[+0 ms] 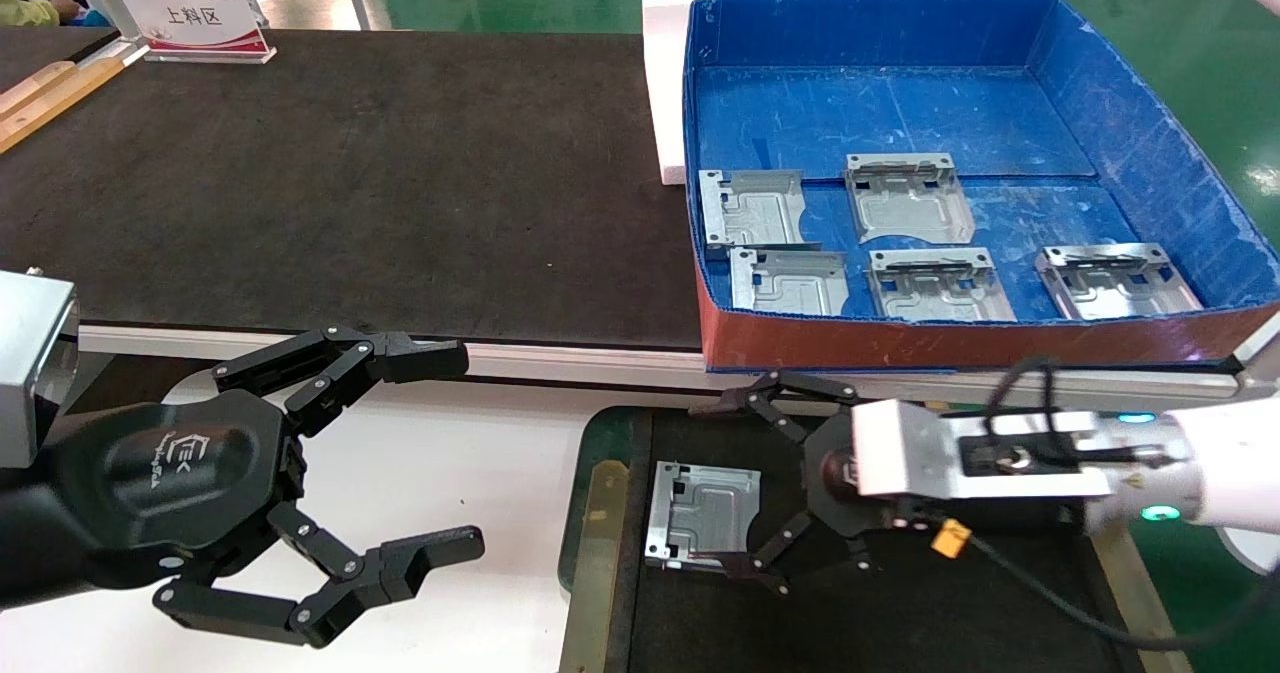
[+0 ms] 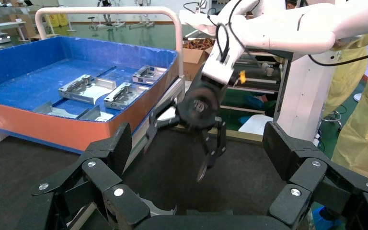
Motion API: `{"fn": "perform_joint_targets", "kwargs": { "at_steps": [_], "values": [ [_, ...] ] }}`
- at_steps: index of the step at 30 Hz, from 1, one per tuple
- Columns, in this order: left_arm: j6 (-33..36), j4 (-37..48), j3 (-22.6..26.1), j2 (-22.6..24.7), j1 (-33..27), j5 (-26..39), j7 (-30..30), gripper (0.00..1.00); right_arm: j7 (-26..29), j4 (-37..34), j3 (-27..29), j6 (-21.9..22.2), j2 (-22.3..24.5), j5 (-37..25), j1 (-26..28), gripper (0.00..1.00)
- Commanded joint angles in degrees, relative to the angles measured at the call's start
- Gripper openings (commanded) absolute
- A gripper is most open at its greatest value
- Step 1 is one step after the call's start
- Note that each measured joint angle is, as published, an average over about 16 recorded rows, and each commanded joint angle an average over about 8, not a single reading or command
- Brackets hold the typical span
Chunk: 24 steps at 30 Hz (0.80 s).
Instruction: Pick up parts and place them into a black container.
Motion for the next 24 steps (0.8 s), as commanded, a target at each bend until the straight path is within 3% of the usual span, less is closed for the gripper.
{"fn": "perform_joint_targets", "kwargs": {
  "at_steps": [1,16,24],
  "values": [
    [0.0,0.0,0.0,0.0,0.0,0.0,0.0,1.0,2.67,4.02,-0.32,0.15,1.73,2.45,-0.89,1.0],
    [-0.01,0.01,0.0,0.0,0.01,0.0,0.0,1.0,3.58,5.14,0.0,0.33,2.27,3.34,-1.44,1.0],
    [-0.01,0.01,0.0,-0.01,0.01,0.0,0.0,1.0,7.8,9.26,2.04,0.93,4.17,5.15,-3.47,1.0]
  ]
}}
